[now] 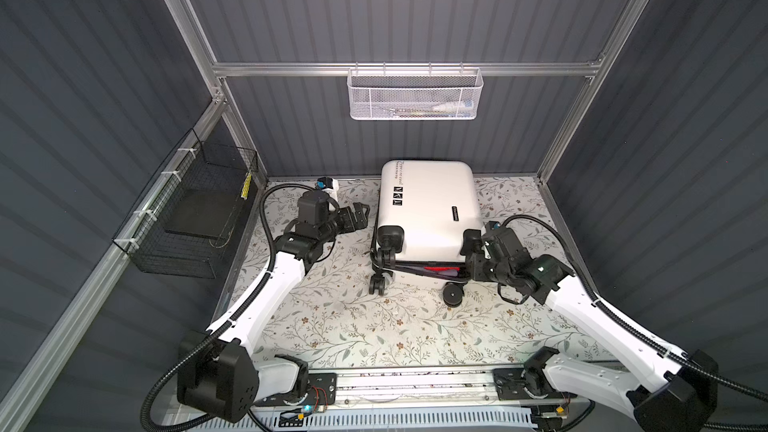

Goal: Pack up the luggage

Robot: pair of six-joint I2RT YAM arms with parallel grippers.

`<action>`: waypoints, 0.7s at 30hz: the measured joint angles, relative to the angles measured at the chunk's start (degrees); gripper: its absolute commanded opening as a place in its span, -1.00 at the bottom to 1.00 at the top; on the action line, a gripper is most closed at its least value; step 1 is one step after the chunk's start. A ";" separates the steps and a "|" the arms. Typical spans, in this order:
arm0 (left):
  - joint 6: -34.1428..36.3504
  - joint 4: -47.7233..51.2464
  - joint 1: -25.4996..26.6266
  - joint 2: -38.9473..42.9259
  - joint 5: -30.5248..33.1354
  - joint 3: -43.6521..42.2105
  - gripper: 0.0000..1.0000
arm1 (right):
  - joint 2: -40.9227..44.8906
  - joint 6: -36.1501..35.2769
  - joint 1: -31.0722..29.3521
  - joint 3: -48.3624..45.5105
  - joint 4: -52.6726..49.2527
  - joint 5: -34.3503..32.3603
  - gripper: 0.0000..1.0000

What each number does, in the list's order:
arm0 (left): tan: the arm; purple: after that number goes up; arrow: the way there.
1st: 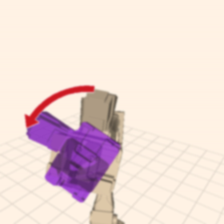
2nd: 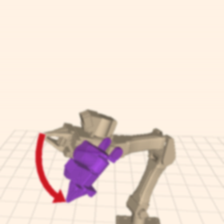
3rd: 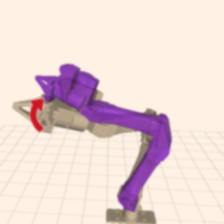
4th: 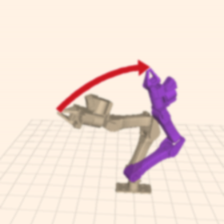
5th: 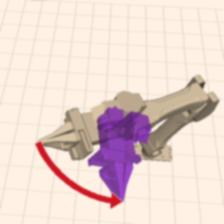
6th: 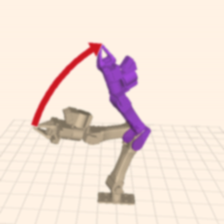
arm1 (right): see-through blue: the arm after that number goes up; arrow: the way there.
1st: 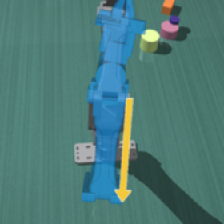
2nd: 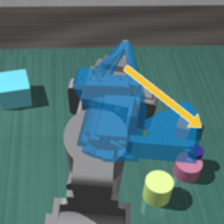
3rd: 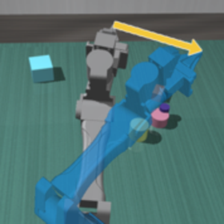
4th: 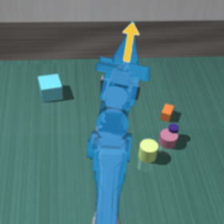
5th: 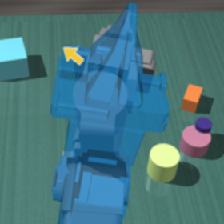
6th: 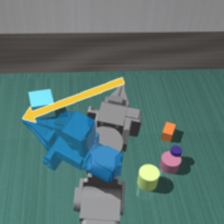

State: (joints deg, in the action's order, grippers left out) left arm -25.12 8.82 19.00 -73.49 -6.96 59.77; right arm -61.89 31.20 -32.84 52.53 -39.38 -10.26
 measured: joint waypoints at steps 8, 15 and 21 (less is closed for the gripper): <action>-1.07 -1.60 -0.37 -0.02 -1.18 -0.81 1.00 | 0.00 0.42 -1.64 4.81 -4.02 -0.74 -1.00; -1.11 -2.08 -0.39 -0.28 -1.70 -0.81 1.00 | 0.11 2.25 -4.90 8.37 -6.36 -2.56 -1.00; -1.51 -2.51 -0.74 -0.79 -2.12 -0.81 1.00 | 0.59 4.52 -7.48 8.48 -7.96 -4.20 -1.00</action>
State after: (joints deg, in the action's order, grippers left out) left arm -26.63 6.31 18.26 -74.28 -9.08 58.96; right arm -61.30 35.73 -40.32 61.01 -47.33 -14.46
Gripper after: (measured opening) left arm 0.998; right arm 0.392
